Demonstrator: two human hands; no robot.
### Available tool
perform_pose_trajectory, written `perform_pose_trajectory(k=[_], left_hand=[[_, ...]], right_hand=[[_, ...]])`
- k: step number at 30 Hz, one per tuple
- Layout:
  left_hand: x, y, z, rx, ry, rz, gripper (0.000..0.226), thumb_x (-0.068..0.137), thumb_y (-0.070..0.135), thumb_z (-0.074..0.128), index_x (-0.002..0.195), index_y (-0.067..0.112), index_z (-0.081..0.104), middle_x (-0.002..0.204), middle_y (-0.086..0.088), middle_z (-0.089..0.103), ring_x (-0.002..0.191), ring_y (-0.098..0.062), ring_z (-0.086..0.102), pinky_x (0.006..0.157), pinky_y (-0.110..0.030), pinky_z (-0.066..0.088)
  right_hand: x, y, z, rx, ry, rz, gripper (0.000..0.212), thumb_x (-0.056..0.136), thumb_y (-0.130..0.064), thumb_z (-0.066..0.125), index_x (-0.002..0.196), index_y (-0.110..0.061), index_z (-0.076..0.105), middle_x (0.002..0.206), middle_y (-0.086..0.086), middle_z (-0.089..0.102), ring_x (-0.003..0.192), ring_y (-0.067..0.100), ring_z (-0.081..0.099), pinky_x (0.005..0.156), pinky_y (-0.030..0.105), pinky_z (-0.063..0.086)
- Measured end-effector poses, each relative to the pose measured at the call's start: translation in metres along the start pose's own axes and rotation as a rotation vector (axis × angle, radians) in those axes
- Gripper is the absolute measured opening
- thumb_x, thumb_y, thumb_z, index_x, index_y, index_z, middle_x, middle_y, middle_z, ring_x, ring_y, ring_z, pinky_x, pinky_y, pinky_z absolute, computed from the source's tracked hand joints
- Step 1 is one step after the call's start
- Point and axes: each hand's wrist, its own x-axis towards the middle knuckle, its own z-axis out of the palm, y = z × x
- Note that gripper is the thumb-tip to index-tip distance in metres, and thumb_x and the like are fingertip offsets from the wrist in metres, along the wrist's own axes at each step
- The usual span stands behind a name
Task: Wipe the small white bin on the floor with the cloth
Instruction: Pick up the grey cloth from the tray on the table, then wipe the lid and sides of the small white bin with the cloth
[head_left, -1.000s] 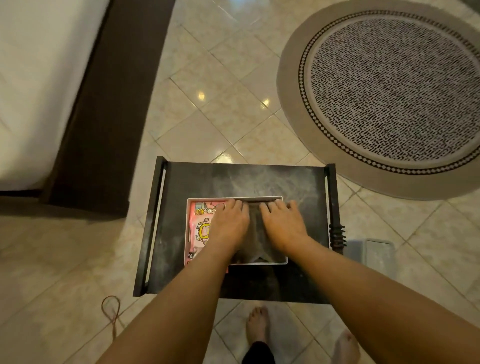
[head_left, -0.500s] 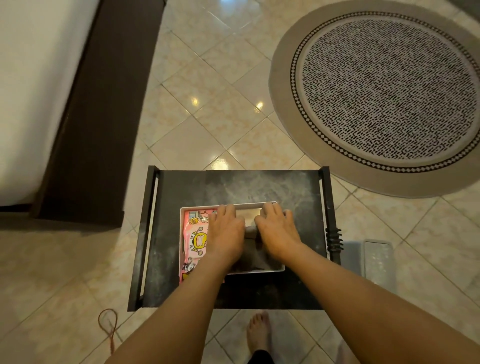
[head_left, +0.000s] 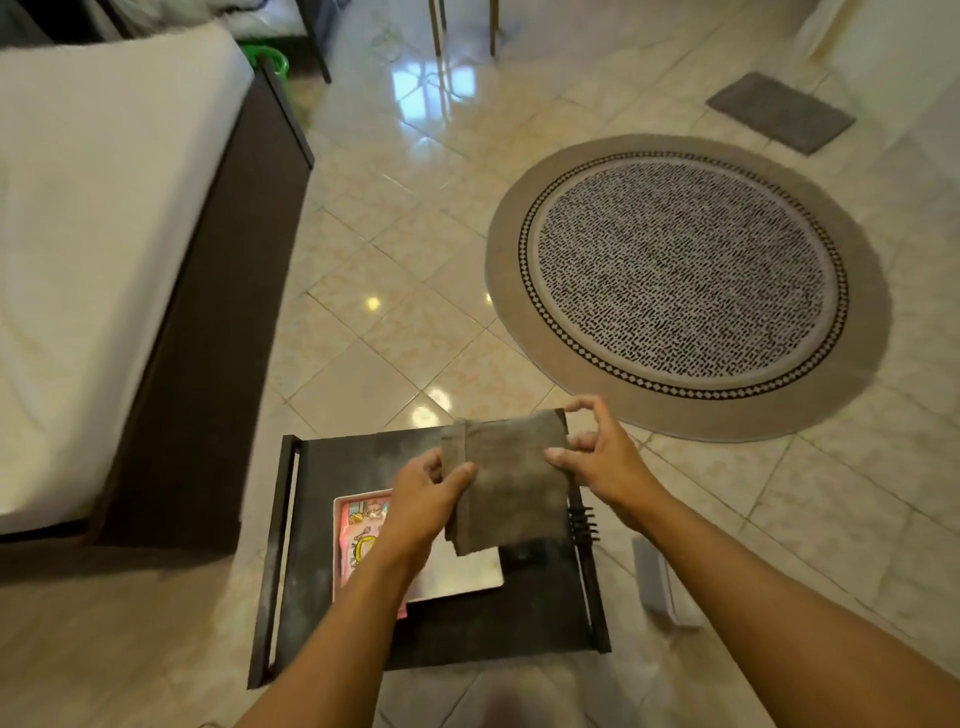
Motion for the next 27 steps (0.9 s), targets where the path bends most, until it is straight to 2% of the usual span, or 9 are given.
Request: perform_pose_trajectory(k=[2, 5, 6, 9, 12, 16, 19, 22, 27], left_hand=[[-0.010, 0.009, 0.032, -0.042, -0.005, -0.015, 0.016, 0.102, 0.021, 0.055, 0.116, 0.020, 0.062, 0.115, -0.007, 0.069, 0.101, -0.020, 0.069, 0.075, -0.032, 0.059], [-0.024, 0.015, 0.085, -0.072, 0.003, -0.044, 0.027, 0.103, 0.026, 0.053, 0.129, 0.018, 0.053, 0.122, -0.008, 0.064, 0.109, -0.024, 0.065, 0.087, -0.041, 0.059], [-0.029, 0.016, 0.102, -0.068, -0.006, -0.042, 0.031, 0.101, 0.028, 0.056, 0.131, 0.020, 0.051, 0.122, -0.006, 0.063, 0.109, -0.023, 0.065, 0.087, -0.041, 0.060], [-0.042, 0.014, 0.152, 0.023, -0.077, 0.009, 0.046, 0.093, 0.019, 0.070, 0.131, 0.022, 0.044, 0.119, 0.001, 0.059, 0.107, -0.015, 0.063, 0.078, -0.033, 0.062], [-0.044, -0.006, 0.199, 0.119, -0.083, 0.026, 0.045, 0.090, 0.012, 0.072, 0.126, 0.022, 0.047, 0.122, 0.000, 0.060, 0.110, -0.016, 0.062, 0.088, -0.043, 0.060], [-0.031, -0.060, 0.261, 0.191, -0.032, 0.008, 0.047, 0.090, 0.011, 0.070, 0.128, 0.026, 0.047, 0.119, 0.006, 0.059, 0.112, -0.015, 0.061, 0.092, -0.048, 0.058], [-0.015, -0.123, 0.301, 0.237, -0.016, -0.019, 0.045, 0.090, 0.012, 0.070, 0.125, 0.028, 0.046, 0.114, 0.011, 0.057, 0.110, -0.013, 0.059, 0.093, -0.043, 0.057], [0.013, -0.192, 0.332, 0.315, 0.007, -0.008, 0.044, 0.089, 0.018, 0.071, 0.121, 0.034, 0.045, 0.109, 0.017, 0.057, 0.109, -0.012, 0.059, 0.092, -0.041, 0.057], [0.063, -0.287, 0.366, 0.333, -0.018, -0.029, 0.037, 0.094, 0.012, 0.066, 0.115, 0.033, 0.043, 0.101, 0.020, 0.054, 0.094, -0.001, 0.057, 0.080, -0.031, 0.058]], right_hand=[[-0.014, -0.004, -0.028, -0.046, 0.016, -0.031, 0.041, 0.093, -0.005, 0.062, 0.116, -0.037, 0.051, 0.097, 0.019, 0.068, 0.091, 0.032, 0.071, 0.075, 0.049, 0.062], [-0.034, -0.001, -0.072, -0.162, -0.002, -0.074, 0.027, 0.093, -0.003, 0.060, 0.110, -0.024, 0.063, 0.111, 0.012, 0.063, 0.094, 0.027, 0.067, 0.076, 0.041, 0.063], [-0.039, 0.003, -0.089, -0.186, -0.029, -0.070, 0.029, 0.090, -0.001, 0.063, 0.110, -0.023, 0.064, 0.114, 0.011, 0.061, 0.092, 0.026, 0.066, 0.076, 0.041, 0.063], [-0.054, 0.021, -0.137, -0.231, -0.123, -0.033, 0.058, 0.078, 0.014, 0.065, 0.122, -0.021, 0.058, 0.116, 0.002, 0.058, 0.090, 0.022, 0.060, 0.073, 0.042, 0.062], [-0.063, 0.050, -0.181, -0.300, -0.127, -0.006, 0.068, 0.072, 0.021, 0.061, 0.124, -0.024, 0.057, 0.110, -0.006, 0.054, 0.089, 0.019, 0.057, 0.063, 0.033, 0.061], [-0.060, 0.112, -0.226, -0.340, -0.095, 0.045, 0.066, 0.075, 0.019, 0.063, 0.123, -0.026, 0.056, 0.098, -0.012, 0.050, 0.083, 0.012, 0.054, 0.057, 0.021, 0.054], [-0.045, 0.180, -0.243, -0.426, -0.082, 0.059, 0.067, 0.073, 0.015, 0.066, 0.120, -0.032, 0.056, 0.109, -0.014, 0.050, 0.087, 0.008, 0.053, 0.058, 0.017, 0.052], [-0.022, 0.260, -0.250, -0.478, -0.058, 0.067, 0.066, 0.074, 0.013, 0.067, 0.126, -0.027, 0.057, 0.124, -0.009, 0.050, 0.089, 0.004, 0.054, 0.057, 0.010, 0.048], [0.022, 0.376, -0.252, -0.492, -0.013, 0.068, 0.067, 0.074, 0.011, 0.068, 0.127, -0.029, 0.056, 0.130, -0.008, 0.051, 0.094, 0.007, 0.057, 0.061, 0.013, 0.050]])
